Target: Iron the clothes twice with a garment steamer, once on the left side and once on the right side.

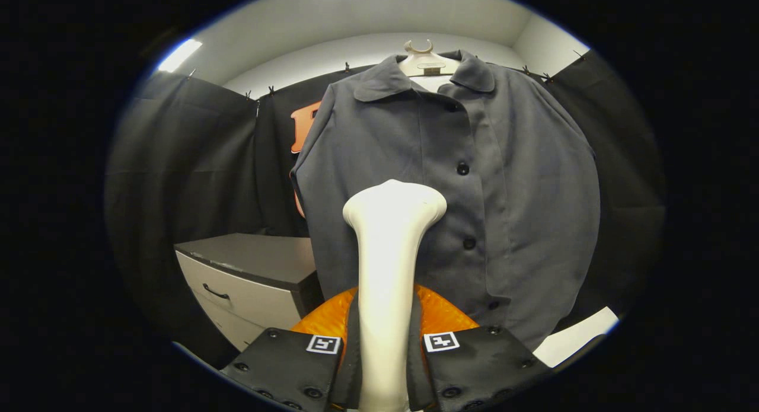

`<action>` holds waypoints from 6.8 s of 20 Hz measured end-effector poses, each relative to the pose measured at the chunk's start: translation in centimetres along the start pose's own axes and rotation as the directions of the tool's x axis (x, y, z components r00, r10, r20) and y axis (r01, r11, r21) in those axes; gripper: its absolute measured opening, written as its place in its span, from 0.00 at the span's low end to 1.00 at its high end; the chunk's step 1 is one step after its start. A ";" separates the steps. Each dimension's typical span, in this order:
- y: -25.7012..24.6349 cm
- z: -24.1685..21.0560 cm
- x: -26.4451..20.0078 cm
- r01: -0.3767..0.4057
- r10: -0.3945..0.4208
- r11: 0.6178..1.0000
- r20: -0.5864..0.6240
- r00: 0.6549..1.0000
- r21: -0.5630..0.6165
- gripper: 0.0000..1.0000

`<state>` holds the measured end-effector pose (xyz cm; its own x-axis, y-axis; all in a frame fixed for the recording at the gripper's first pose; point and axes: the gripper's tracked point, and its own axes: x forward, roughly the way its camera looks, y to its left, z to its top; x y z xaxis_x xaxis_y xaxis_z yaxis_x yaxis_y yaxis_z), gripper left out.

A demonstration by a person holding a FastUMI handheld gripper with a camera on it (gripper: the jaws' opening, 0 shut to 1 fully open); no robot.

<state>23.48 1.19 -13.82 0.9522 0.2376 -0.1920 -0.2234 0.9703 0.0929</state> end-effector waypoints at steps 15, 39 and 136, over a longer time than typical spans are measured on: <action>-0.6 -8.0 -2.0 0.006 -0.002 0.999 -0.117 0.993 0.038 0.37; -2.4 -1.9 -7.4 0.023 -0.022 0.997 -0.010 1.000 0.069 0.37; -5.1 5.5 -16.0 0.177 -0.178 0.984 0.077 0.981 0.020 0.37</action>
<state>10.53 -7.80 -5.85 0.9899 0.0572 -0.1294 -0.0475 0.9959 0.0766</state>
